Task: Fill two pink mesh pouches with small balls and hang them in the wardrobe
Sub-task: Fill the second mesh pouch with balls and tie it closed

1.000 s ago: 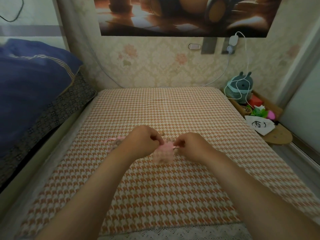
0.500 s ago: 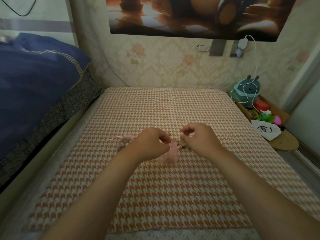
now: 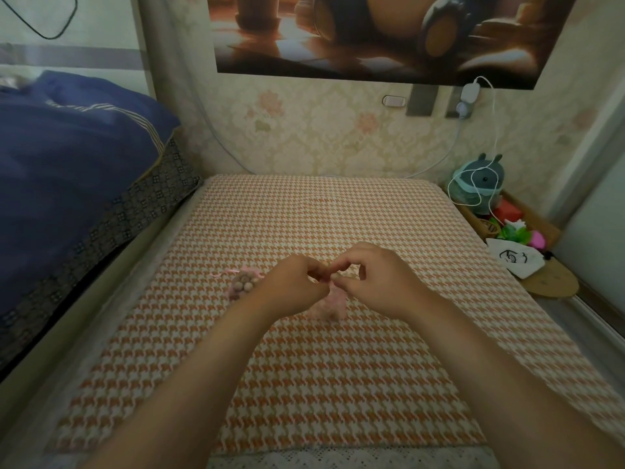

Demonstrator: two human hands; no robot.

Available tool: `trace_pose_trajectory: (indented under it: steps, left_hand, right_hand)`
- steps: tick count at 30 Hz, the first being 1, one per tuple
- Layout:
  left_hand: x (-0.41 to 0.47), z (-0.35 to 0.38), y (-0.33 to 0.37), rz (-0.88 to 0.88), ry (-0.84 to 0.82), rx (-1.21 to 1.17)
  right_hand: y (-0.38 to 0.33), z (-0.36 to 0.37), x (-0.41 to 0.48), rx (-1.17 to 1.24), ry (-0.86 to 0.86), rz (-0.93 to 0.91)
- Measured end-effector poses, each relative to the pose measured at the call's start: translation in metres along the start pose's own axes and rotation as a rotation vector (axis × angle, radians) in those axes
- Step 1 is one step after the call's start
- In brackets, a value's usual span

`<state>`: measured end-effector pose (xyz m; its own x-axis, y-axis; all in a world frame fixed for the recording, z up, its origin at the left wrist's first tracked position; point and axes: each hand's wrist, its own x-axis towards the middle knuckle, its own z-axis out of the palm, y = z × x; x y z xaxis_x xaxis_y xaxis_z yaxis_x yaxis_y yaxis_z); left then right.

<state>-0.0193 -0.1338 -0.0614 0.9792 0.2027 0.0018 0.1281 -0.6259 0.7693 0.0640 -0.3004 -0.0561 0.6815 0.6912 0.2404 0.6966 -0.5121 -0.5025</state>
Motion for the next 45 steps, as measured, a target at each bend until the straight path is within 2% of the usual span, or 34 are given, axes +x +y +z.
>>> trace_pose_trajectory:
  steps: [7, 11, 17, 20, 23, 26, 32, 35, 43, 45]
  left_hand:
    - [0.006, 0.006, 0.004, 0.011, -0.003, 0.026]
    - [0.007, 0.009, 0.008, 0.002, 0.02, 0.005]
    - [0.012, 0.019, 0.014, 0.006, -0.011, -0.232]
    - [0.022, 0.024, 0.008, -0.012, 0.037, -0.283]
    - [0.034, 0.034, -0.005, -0.041, 0.111, -0.174]
    - [0.043, 0.045, -0.015, 0.01, 0.136, 0.091]
    - [0.054, 0.055, -0.022, 0.127, 0.058, 0.395]
    - [0.058, 0.053, -0.031, 0.153, 0.099, 0.398]
    - [0.056, 0.056, -0.04, 0.05, 0.204, 0.228]
    - [0.056, 0.051, -0.038, 0.058, 0.178, 0.228]
  right_hand:
    - [0.002, 0.0, 0.001, -0.041, -0.044, -0.011]
    - [0.009, -0.006, -0.002, -0.074, -0.136, 0.086]
    - [0.02, -0.016, -0.006, -0.054, -0.082, 0.145]
    - [0.025, -0.023, -0.007, -0.041, -0.087, 0.177]
    - [0.029, -0.026, -0.009, -0.043, -0.094, 0.194]
    - [0.034, -0.025, -0.009, -0.027, -0.087, 0.205]
    - [0.03, -0.024, -0.006, 0.002, -0.061, 0.201]
    - [0.03, -0.021, -0.002, -0.001, -0.064, 0.194]
    - [0.034, -0.016, -0.009, 0.053, -0.089, 0.193]
    - [0.03, -0.017, -0.011, 0.045, -0.081, 0.197]
